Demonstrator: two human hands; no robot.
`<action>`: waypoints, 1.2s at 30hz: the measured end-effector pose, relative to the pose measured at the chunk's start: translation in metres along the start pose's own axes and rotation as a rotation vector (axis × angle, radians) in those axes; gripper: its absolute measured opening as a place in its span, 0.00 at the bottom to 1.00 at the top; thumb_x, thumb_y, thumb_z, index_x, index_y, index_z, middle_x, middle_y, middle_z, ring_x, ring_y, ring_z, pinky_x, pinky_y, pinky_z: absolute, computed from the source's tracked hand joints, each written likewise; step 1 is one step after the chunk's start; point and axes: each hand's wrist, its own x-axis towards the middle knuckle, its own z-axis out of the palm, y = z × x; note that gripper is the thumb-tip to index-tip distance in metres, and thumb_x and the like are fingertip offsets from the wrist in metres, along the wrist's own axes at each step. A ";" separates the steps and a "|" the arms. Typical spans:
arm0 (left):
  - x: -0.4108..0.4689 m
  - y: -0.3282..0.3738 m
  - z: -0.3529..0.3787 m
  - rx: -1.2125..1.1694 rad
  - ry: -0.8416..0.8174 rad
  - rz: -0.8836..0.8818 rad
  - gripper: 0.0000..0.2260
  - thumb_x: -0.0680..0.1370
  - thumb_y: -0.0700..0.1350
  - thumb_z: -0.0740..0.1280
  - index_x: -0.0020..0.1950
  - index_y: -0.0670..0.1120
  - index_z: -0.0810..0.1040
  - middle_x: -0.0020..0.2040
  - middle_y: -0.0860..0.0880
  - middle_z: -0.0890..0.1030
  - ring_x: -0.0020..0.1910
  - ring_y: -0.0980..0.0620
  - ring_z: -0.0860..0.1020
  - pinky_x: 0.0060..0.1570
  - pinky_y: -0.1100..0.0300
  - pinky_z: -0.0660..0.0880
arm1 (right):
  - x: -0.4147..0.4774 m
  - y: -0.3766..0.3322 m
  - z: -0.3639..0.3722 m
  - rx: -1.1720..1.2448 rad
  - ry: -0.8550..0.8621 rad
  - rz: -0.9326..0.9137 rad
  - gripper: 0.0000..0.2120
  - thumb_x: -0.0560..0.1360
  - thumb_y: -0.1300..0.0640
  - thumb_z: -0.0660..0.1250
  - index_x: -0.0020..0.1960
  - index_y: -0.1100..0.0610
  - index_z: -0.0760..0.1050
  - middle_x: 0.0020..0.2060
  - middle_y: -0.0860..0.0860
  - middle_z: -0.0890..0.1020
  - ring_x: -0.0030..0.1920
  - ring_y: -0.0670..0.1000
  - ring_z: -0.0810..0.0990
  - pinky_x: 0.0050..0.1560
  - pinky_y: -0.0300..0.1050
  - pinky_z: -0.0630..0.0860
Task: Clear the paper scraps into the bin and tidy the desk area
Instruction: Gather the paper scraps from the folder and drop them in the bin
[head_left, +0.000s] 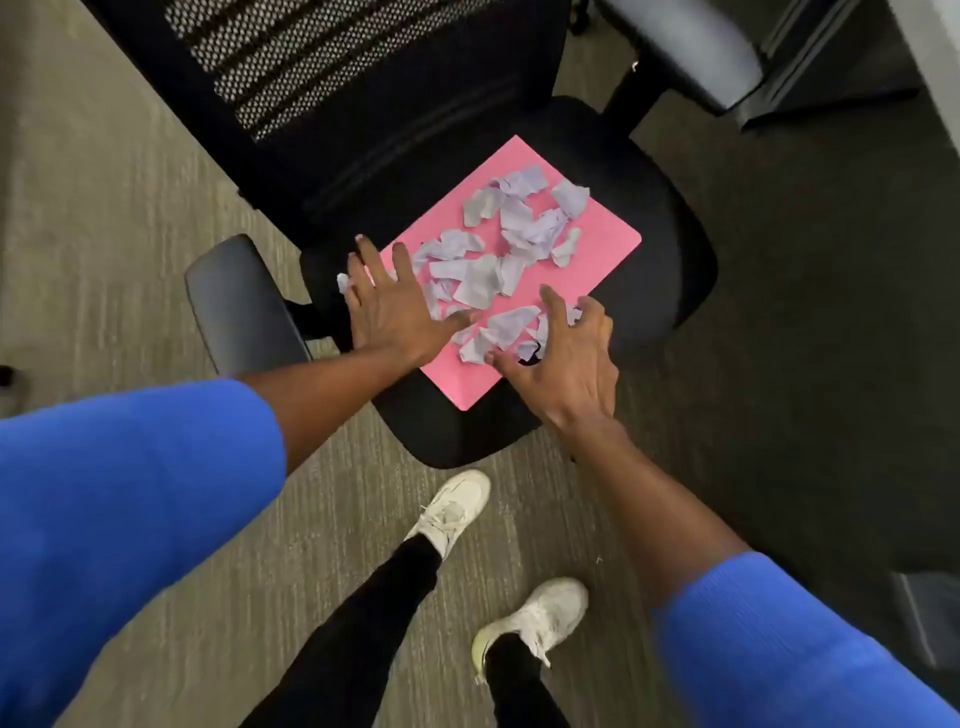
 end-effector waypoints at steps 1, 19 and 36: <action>0.006 0.000 0.003 0.005 -0.025 0.008 0.60 0.66 0.79 0.68 0.85 0.48 0.48 0.85 0.36 0.43 0.84 0.31 0.46 0.80 0.35 0.51 | 0.007 -0.004 0.006 -0.004 -0.007 -0.004 0.48 0.71 0.28 0.72 0.83 0.43 0.57 0.78 0.56 0.60 0.79 0.59 0.62 0.63 0.62 0.78; 0.042 -0.011 0.021 -0.061 -0.086 0.274 0.44 0.74 0.53 0.80 0.84 0.52 0.60 0.78 0.40 0.62 0.76 0.39 0.62 0.73 0.46 0.69 | 0.094 -0.034 0.046 -0.310 -0.121 -0.170 0.45 0.74 0.47 0.80 0.83 0.41 0.57 0.74 0.62 0.62 0.75 0.65 0.65 0.61 0.61 0.81; 0.044 -0.018 0.022 -0.215 0.078 0.304 0.09 0.78 0.38 0.74 0.58 0.41 0.86 0.55 0.44 0.80 0.50 0.45 0.81 0.50 0.54 0.79 | 0.097 -0.012 0.032 0.054 0.054 -0.240 0.18 0.74 0.70 0.73 0.60 0.56 0.87 0.49 0.55 0.80 0.47 0.59 0.81 0.44 0.48 0.77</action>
